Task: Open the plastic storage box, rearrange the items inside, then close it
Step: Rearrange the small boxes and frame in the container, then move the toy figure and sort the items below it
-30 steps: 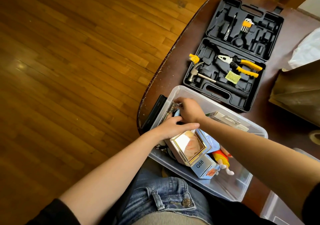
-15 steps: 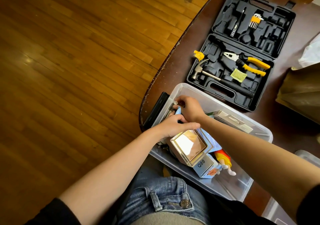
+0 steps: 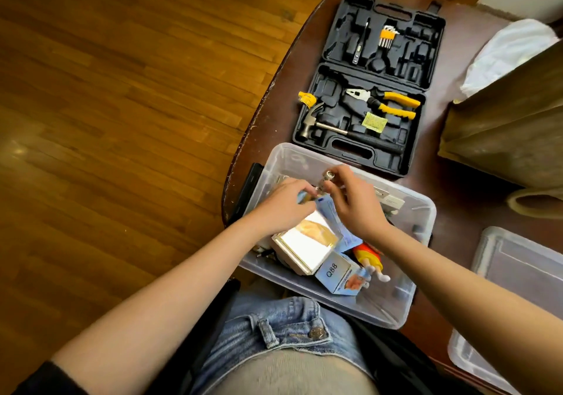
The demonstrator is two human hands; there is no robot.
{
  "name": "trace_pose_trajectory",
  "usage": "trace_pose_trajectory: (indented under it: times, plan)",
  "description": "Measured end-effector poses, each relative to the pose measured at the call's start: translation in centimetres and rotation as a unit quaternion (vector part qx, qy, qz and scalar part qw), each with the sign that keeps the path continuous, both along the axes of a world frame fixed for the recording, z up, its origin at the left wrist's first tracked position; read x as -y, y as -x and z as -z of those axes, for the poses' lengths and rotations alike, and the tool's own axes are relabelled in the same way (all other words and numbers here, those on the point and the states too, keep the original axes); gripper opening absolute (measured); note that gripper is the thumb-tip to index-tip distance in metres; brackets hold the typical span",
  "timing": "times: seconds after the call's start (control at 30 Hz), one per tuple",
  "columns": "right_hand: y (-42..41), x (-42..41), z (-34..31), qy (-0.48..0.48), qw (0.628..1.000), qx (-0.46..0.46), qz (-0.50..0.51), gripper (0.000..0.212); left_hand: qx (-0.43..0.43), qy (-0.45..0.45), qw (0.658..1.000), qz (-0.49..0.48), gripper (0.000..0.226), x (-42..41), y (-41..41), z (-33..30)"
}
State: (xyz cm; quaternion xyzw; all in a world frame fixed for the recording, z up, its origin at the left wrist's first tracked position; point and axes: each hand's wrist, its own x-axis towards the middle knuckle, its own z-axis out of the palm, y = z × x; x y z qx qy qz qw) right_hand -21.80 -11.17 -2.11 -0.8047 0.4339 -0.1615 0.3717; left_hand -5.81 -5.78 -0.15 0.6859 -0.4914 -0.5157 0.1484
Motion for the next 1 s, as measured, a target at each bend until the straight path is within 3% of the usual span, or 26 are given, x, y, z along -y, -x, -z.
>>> trace_pose_trajectory:
  times: [0.13,0.27,0.43,0.5,0.57,0.67,0.83,0.93,1.0]
  plan:
    - [3.7,-1.1,-0.8,-0.014,0.992,0.017,0.121,0.014,0.091,0.089,0.989,0.074,0.026,0.8,2.2,-1.3]
    - [7.1,-2.1,-1.1,-0.054,0.966,0.04,0.251,0.021,0.094,0.113,0.962,0.229,0.027,1.2,5.6,-1.8]
    - [9.8,-3.0,-1.8,-0.125,0.939,0.092,0.307,0.015,0.137,0.051,0.871,0.468,0.036,1.4,10.2,-1.2]
    - [10.4,-3.3,-2.0,-0.136,0.933,0.105,0.315,0.015,0.178,0.043,0.831,0.525,0.034,1.1,11.5,-0.7]
    - [10.7,-3.5,-2.1,-0.136,0.934,0.096,0.316,0.015,0.206,0.053,0.812,0.543,0.029,0.9,12.2,-0.3]
    - [11.1,-3.8,-2.1,-0.159,0.936,0.09,0.301,0.015,0.206,0.084,0.824,0.521,0.025,0.8,12.6,-0.2]
    - [11.3,-3.7,-2.7,-0.174,0.951,0.033,0.254,0.015,0.142,0.117,0.884,0.43,0.02,1.3,10.4,-0.9]
    - [11.4,-3.1,-3.6,-0.174,0.964,-0.128,0.157,0.019,0.086,0.111,0.923,0.358,0.019,1.3,7.9,-1.5]
    - [11.1,-3.0,-4.2,-0.208,0.948,-0.238,0.045,0.019,0.074,0.104,0.937,0.326,0.018,1.1,6.5,-1.9]
